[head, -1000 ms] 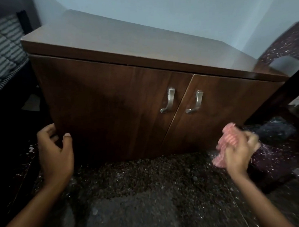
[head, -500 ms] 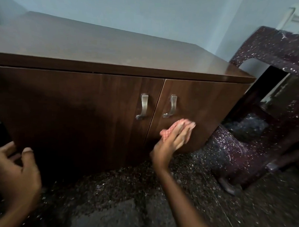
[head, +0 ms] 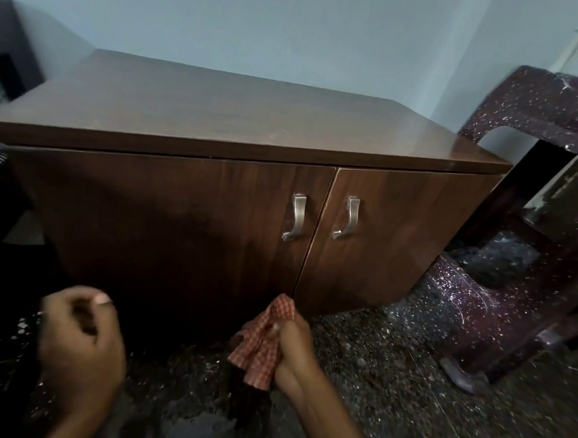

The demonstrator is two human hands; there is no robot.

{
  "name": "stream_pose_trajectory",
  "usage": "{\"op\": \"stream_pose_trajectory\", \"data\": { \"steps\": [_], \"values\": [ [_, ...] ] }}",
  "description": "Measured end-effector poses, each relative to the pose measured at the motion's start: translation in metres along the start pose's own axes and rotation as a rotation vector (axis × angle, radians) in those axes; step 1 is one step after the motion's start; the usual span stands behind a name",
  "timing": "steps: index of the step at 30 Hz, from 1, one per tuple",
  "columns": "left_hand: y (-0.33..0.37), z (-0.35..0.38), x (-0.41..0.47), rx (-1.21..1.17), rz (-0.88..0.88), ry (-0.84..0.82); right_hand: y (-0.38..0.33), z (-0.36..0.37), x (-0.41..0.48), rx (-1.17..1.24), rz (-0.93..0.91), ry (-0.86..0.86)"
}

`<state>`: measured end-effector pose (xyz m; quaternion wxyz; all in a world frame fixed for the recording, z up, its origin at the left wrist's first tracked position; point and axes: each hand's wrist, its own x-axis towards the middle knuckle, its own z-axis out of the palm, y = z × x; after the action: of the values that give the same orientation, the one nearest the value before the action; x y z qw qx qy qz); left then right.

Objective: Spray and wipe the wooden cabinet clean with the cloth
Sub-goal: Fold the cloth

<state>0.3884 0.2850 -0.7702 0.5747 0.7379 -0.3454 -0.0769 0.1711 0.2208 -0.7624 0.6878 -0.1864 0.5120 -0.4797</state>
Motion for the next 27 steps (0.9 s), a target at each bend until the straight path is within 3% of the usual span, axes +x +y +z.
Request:
{"op": "stream_pose_trajectory", "data": {
  "steps": [2, 3, 5, 7, 9, 12, 14, 16, 21, 25, 27],
  "values": [
    [0.037, 0.002, -0.013, 0.037, 0.060, -0.266, -0.010, -0.004, -0.024, 0.024, 0.040, -0.139],
    [0.047, 0.003, -0.015, 0.009, -0.010, -0.411, -0.016, -0.002, -0.037, 0.050, 0.030, -0.202],
    [0.073, -0.001, -0.013, -0.159, -0.360, -0.756, -0.026, 0.007, -0.055, 0.119, -0.028, -0.312],
    [0.085, -0.013, -0.008, -0.415, -0.558, -1.064, -0.039, 0.023, -0.070, 0.129, -0.101, -0.398],
    [0.104, -0.016, 0.009, -0.575, -0.520, -1.086, -0.056, 0.042, -0.084, 0.008, -0.243, -0.518],
    [0.141, -0.028, 0.026, -0.644, -0.213, -0.856, -0.081, 0.075, -0.091, -0.229, -0.564, -0.600],
    [0.154, -0.037, 0.036, -0.695, -0.110, -0.677, -0.095, 0.092, -0.086, -0.402, -0.857, -0.506],
    [0.168, -0.039, 0.040, -0.768, -0.087, -0.625, -0.107, 0.103, -0.081, -0.516, -1.081, -0.413],
    [0.191, -0.026, 0.070, -0.742, -0.127, -0.640, -0.130, 0.115, -0.071, -0.510, -1.176, -0.270],
    [0.209, -0.041, 0.081, -0.762, -0.195, -0.731, -0.160, 0.120, -0.079, -0.658, -1.195, -0.223],
    [0.225, -0.052, 0.085, -0.795, -0.207, -0.692, -0.182, 0.124, -0.093, -0.768, -1.238, -0.240]
  ]
}}
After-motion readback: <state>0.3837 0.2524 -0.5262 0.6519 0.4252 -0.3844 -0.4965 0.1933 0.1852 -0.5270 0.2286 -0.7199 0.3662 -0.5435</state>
